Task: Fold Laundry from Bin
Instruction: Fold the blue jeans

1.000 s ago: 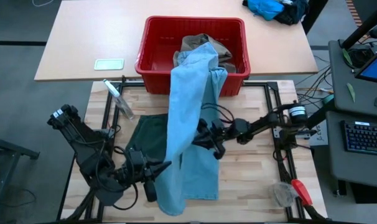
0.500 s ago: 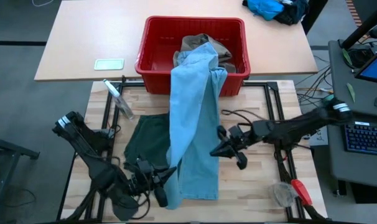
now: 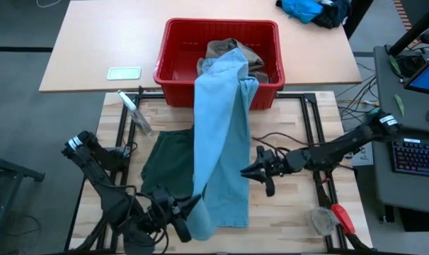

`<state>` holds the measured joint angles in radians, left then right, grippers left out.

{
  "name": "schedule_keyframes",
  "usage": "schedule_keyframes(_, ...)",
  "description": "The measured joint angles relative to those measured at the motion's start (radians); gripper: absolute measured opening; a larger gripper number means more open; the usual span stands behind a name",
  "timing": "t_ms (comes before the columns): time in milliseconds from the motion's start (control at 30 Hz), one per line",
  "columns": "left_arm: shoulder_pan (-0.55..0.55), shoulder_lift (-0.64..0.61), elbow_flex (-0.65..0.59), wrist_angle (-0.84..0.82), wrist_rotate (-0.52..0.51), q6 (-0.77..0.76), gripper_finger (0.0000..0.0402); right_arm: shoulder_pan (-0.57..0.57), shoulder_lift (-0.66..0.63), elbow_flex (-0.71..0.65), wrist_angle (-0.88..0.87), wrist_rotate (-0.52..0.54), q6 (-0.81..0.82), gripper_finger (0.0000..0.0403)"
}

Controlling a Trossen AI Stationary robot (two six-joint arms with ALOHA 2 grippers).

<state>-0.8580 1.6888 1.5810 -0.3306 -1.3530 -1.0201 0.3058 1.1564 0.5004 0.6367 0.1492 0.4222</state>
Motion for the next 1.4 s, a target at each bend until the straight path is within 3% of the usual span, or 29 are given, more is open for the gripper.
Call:
schedule_keyframes(133,-0.006,0.026,0.053,0.0,-0.002,0.045,0.0,-0.086,0.134,-0.03,0.251,-0.099,0.088,0.0114)
schedule_keyframes(233,-0.008,0.059,0.117,0.0,0.032,0.1,0.0,-0.128,0.256,-0.005,0.377,-0.105,0.116,0.0168)
schedule_keyframes(467,-0.011,0.205,0.367,-0.022,0.013,0.318,0.0,-0.201,0.476,0.156,0.573,-0.104,0.014,0.0282)
schedule_keyframes(567,-0.017,0.261,0.494,-0.12,-0.003,0.328,0.0,-0.224,0.527,0.22,0.64,-0.14,-0.062,0.0313)
schedule_keyframes(700,-0.02,0.341,0.656,-0.354,-0.01,0.237,0.0,-0.256,0.571,0.292,0.696,-0.291,-0.085,0.0334)
schedule_keyframes(800,-0.023,0.397,0.767,-0.538,-0.033,0.12,0.0,-0.267,0.59,0.342,0.726,-0.379,-0.053,0.034)
schedule_keyframes(933,-0.026,0.399,0.738,-0.62,-0.042,-0.004,0.0,-0.265,0.594,0.387,0.726,-0.51,0.002,0.0338)
schedule_keyframes(1167,-0.033,0.392,0.74,-0.698,-0.057,-0.112,0.0,-0.265,0.588,0.408,0.737,-0.539,0.094,0.0317)
schedule_keyframes(1267,-0.037,0.392,0.748,-0.7,-0.067,-0.087,0.0,-0.259,0.587,0.409,0.737,-0.547,0.1,0.0285)
schedule_keyframes(1400,-0.048,0.391,0.769,-0.707,-0.091,-0.052,0.0,-0.23,0.587,0.403,0.738,-0.551,0.095,0.0196)
